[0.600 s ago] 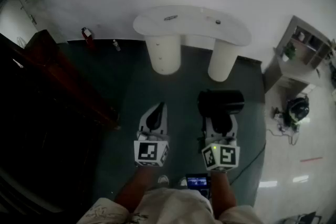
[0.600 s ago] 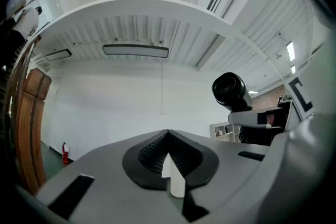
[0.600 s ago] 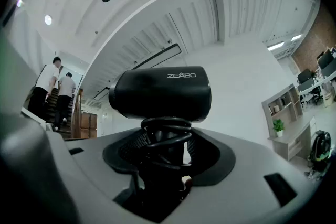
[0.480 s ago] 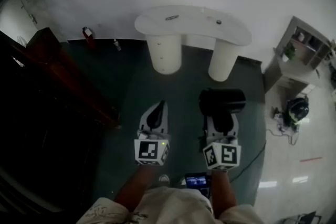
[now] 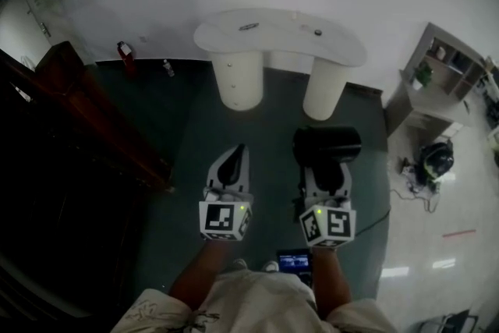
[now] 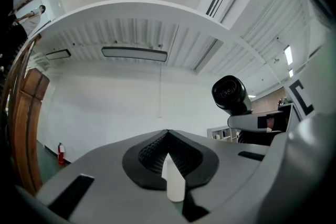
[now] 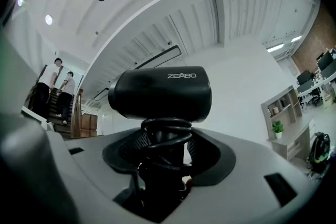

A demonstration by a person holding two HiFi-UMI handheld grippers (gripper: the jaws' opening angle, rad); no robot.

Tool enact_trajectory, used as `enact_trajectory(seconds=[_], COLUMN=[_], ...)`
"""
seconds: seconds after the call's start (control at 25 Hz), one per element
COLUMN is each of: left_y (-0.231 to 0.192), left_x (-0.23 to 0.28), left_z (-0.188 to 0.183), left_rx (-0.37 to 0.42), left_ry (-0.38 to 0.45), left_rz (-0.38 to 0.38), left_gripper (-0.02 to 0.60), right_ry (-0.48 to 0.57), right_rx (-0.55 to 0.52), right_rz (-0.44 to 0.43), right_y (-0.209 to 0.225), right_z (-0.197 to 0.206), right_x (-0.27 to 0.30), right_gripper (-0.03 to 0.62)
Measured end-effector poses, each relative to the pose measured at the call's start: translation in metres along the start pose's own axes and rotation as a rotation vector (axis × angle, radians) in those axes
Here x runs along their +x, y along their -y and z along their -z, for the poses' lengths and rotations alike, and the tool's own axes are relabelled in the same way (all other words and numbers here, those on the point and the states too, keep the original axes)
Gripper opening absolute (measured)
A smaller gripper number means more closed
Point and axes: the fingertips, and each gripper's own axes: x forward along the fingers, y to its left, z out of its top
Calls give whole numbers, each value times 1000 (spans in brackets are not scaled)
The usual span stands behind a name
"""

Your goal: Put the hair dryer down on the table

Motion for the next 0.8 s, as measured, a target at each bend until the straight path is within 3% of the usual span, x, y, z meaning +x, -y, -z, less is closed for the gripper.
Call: enact_trajectory(seconds=[0.36,0.8], left_y=[31,-14], left_x=[48,166], left_z=[19,35], left_rx=[-14,-47], left_ry=[-5,4], left_rz=[38,83], left_gripper=[-3,-3], right_ry=[-42,-50], right_rx=[27,43], right_rz=[21,28], right_y=[52,77], right_z=[13,35], right_x=[14,133], right_gripper=[245,245])
